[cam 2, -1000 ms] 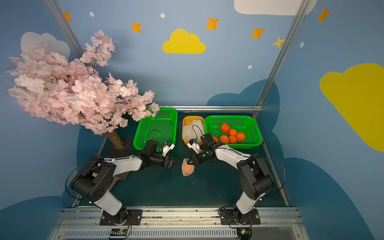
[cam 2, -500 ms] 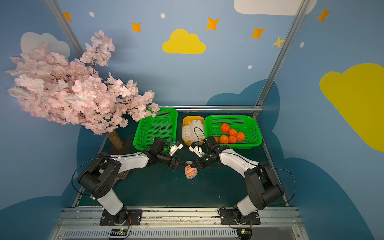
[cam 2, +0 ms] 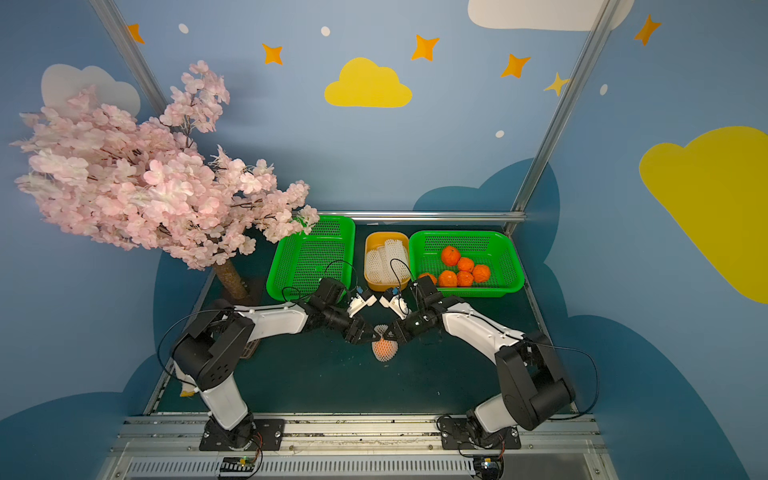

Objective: Remove foam nets from oranges
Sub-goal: Remove the foam net from the orange.

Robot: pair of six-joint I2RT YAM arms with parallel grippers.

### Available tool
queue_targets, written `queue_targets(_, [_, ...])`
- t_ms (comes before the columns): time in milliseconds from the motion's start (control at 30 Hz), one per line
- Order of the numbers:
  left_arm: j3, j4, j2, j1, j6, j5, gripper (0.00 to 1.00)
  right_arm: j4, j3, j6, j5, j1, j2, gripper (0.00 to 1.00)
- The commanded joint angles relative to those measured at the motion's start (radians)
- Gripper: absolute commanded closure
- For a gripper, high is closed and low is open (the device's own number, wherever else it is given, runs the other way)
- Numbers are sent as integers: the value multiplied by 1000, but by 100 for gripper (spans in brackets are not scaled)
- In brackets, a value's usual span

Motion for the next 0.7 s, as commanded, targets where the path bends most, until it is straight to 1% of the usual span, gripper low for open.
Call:
queue_targets(0, [32, -55, 30, -12, 49, 20, 33, 11, -14, 3, -12, 2, -23, 100])
queue_targets(100, [39, -50, 45, -21, 49, 19, 43, 12, -18, 7, -13, 2, -29, 100])
queue_targets(267, [59, -28, 43, -28, 38, 12, 56, 11, -23, 10, -7, 2, -43, 99])
queue_targets(300, [70, -33, 46, -29, 37, 16, 60, 11, -23, 14, -4, 1, -43, 98])
queue_targets(367, [88, -50, 50, -38, 44, 20, 72, 12, -23, 23, -1, -1, -44, 96])
queue_targets(500, [97, -55, 42, -43, 33, 23, 89, 14, -22, 53, 6, -15, -51, 87])
queue_targets(600, [96, -39, 29, -43, 14, 28, 97, 19, -23, 91, 13, -36, -65, 81])
queue_targets(667, [96, -19, 24, -43, -8, 42, 97, 17, -26, 111, 34, -50, -80, 77])
